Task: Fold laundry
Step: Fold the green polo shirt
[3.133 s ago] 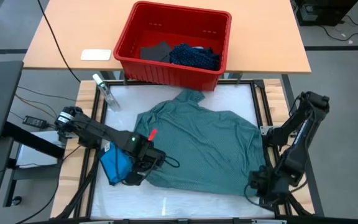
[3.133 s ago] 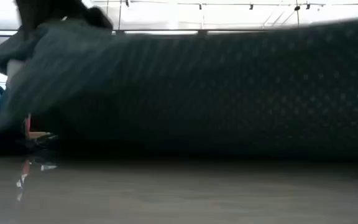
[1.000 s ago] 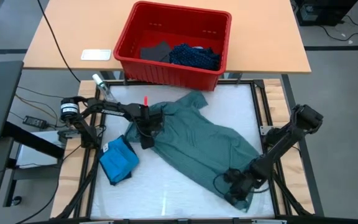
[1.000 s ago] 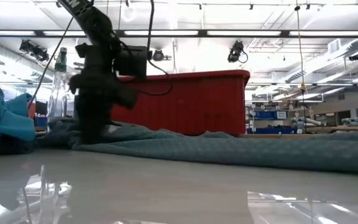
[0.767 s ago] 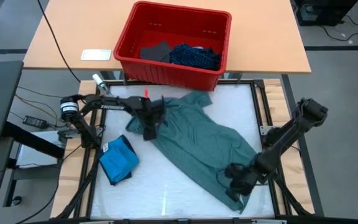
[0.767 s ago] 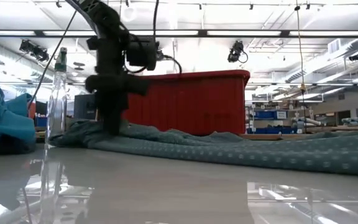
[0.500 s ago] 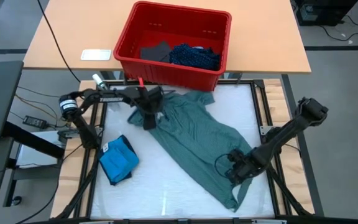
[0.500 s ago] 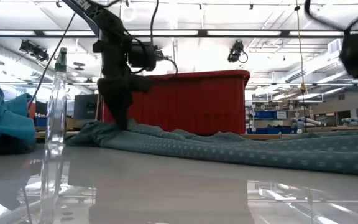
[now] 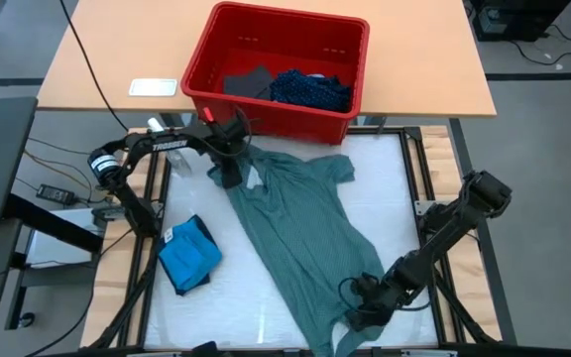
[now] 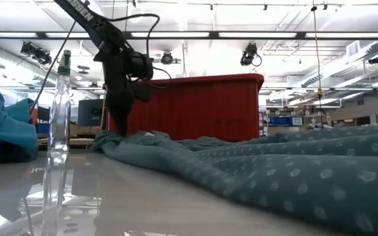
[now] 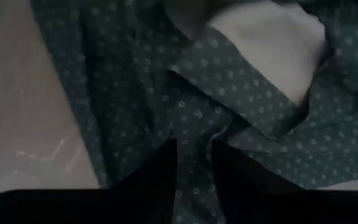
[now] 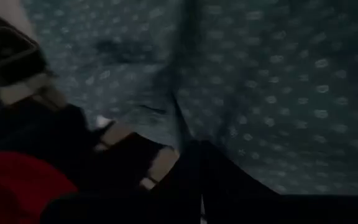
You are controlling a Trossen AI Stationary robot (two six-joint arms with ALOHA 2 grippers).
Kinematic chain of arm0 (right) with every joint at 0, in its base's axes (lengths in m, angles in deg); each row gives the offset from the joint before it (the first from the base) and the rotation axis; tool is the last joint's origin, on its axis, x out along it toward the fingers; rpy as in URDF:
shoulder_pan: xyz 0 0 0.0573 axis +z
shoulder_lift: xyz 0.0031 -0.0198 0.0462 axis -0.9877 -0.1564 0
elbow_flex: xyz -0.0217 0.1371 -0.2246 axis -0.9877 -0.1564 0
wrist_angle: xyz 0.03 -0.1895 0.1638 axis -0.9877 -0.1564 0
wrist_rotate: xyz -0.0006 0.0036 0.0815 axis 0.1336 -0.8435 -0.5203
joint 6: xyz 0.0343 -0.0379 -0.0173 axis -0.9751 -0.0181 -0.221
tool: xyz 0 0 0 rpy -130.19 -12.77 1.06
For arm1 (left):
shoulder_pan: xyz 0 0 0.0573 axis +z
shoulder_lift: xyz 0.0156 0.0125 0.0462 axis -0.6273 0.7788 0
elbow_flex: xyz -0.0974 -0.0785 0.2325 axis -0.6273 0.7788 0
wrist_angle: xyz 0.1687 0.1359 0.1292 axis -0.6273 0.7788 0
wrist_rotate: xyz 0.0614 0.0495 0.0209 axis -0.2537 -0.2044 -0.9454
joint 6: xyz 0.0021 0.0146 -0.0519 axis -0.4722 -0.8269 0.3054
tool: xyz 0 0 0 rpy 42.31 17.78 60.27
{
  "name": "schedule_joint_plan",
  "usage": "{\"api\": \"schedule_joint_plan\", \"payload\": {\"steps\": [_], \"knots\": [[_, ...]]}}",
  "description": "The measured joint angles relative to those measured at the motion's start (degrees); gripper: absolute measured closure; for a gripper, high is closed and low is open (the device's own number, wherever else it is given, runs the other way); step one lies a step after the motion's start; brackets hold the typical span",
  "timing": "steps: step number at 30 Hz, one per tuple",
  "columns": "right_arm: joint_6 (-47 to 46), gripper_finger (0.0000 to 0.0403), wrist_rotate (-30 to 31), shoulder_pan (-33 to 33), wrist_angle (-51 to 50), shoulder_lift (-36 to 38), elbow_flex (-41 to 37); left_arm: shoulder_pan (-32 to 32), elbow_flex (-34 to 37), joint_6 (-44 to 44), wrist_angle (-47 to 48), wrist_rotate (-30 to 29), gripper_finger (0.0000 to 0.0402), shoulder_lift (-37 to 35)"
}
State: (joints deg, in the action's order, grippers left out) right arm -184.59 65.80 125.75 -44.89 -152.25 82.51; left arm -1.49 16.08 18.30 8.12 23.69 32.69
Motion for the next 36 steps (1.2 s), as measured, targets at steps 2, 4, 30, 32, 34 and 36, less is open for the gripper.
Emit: {"api": "schedule_joint_plan", "payload": {"steps": [2,4,30,32,34,36], "knots": [[1.13,0.0400,-0.31,-0.28,-6.63,1.20,1.37,-0.31,-0.95,-0.26,1.26,0.70,0.0297,-0.47],[3.11,0.0400,-0.31,-1.51,-13.26,3.06,2.25,-0.61,-2.96,-0.26,2.34,0.85,0.0297,-0.91],[33.42,0.0400,13.11,-6.09,-18.94,6.38,-8.53,-58.12,-14.94,71.10,-44.45,-1.71,0.0297,16.72],[28.54,0.0400,11.69,-3.21,-17.20,6.05,-8.13,-59.90,-14.92,75.54,-48.51,-1.55,0.0297,20.08],[24.24,0.0400,8.81,-0.58,-14.23,5.93,-8.13,-60.96,-14.97,80.15,-49.75,-1.04,0.0297,22.49],[21.28,0.0400,5.43,1.89,-10.09,5.93,-8.11,-61.79,-14.90,83.79,-49.28,0.31,0.0297,24.22]]}}
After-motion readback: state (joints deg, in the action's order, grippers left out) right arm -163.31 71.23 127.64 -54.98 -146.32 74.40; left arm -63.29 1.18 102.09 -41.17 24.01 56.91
